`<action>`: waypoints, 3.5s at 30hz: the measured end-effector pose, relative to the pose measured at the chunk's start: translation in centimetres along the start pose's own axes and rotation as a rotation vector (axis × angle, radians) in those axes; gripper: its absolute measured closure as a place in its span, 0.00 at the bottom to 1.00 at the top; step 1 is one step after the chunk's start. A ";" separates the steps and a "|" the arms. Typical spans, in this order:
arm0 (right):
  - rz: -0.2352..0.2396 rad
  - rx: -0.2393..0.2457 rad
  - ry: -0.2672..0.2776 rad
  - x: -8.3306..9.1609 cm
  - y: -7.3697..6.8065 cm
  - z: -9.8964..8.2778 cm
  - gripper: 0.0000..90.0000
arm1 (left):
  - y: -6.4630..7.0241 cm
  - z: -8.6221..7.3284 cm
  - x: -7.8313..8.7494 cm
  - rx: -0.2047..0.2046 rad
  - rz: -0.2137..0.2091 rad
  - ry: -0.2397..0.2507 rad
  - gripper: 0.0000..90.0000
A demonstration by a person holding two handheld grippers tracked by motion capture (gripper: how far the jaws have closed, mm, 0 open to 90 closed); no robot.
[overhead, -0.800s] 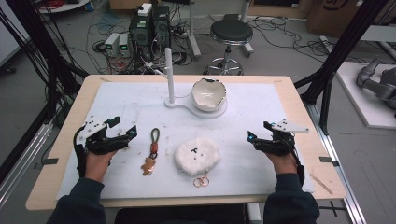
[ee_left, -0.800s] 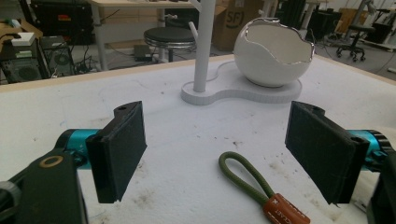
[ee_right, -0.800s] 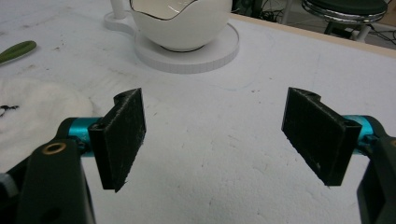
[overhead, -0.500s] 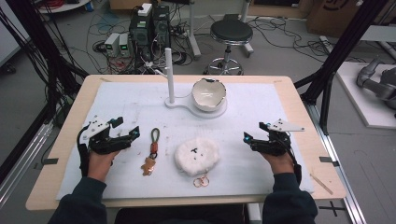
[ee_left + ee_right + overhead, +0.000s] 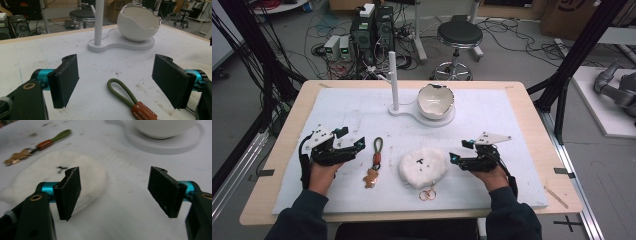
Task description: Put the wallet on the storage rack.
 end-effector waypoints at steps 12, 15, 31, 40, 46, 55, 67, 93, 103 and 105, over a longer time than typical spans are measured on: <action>0.091 0.067 -0.165 -3.7 -3.5 -0.5 0.33 | 0.3 -0.3 -0.8 0.007 -0.039 -0.017 0.25; 0.113 0.085 -0.233 -4.4 -4.1 -1.1 0.33 | 0.4 -0.3 -1.0 0.007 -0.050 -0.026 0.26; 0.162 0.251 0.013 -1.5 -4.4 0.9 0.86 | 4.2 -0.9 -4.4 0.030 -0.317 -0.117 0.36; 0.175 0.268 0.112 -0.7 -4.7 1.6 0.86 | 7.3 -1.7 -7.5 0.057 -0.486 -0.201 0.36; 0.164 0.261 0.110 -0.7 -4.8 1.7 0.80 | 8.4 -2.2 -8.2 -0.041 -0.526 -0.260 0.80; 0.186 0.032 0.032 -1.5 -2.8 1.1 0.40 | 7.9 -0.8 -6.6 -0.090 -0.557 -0.098 0.84; 0.315 0.081 0.099 -0.7 -4.0 1.7 0.85 | 8.2 -1.1 -7.0 -0.068 -0.558 -0.138 0.83; 0.001 0.332 0.181 -0.3 -0.6 12.0 0.86 | 1.9 -0.2 -2.9 0.079 -0.168 -0.023 0.27; -0.081 0.427 0.168 -3.1 2.1 18.1 0.86 | 1.6 -0.4 -2.9 0.085 -0.156 -0.025 0.25; -0.099 0.447 0.163 -4.0 2.7 18.7 0.86 | 1.5 -0.4 -2.9 0.084 -0.156 -0.029 0.25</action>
Point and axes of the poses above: each handheld gripper's, and its own axes: x roughly backward along the jaws, z roughly out of its top, y roughly to its right, the point moved 3 cm from there along -x, roughly forward along the jaws, and after that the axes turned 14 degrees about -z, right-handed, at the moved point
